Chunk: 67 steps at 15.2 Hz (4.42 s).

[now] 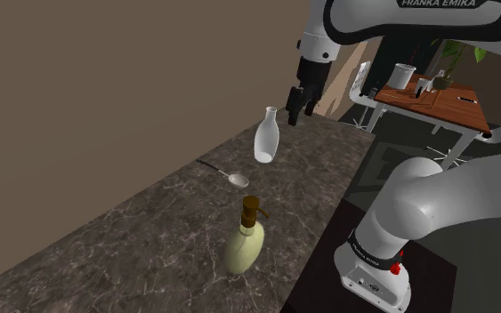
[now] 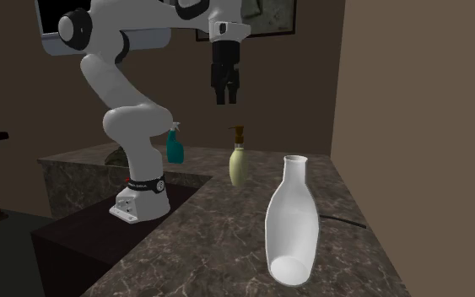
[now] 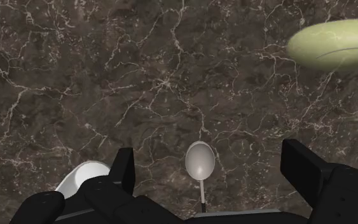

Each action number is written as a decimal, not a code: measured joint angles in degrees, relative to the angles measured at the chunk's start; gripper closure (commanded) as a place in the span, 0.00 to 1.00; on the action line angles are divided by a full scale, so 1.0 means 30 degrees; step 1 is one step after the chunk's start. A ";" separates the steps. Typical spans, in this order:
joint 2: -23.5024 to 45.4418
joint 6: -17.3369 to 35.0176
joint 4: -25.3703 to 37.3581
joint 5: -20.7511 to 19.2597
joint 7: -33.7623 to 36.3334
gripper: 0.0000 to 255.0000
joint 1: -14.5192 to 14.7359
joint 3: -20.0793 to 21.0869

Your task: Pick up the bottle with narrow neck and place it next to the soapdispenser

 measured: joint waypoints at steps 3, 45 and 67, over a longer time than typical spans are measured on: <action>0.0722 0.0396 0.0273 -0.0307 -0.0572 0.00 -0.0149 -0.0433; 1.5064 0.7101 0.7213 -0.0641 -0.8475 1.00 -0.1272 -0.4774; 1.4090 0.2596 1.0769 -0.0874 -0.8335 1.00 -0.1239 -0.4730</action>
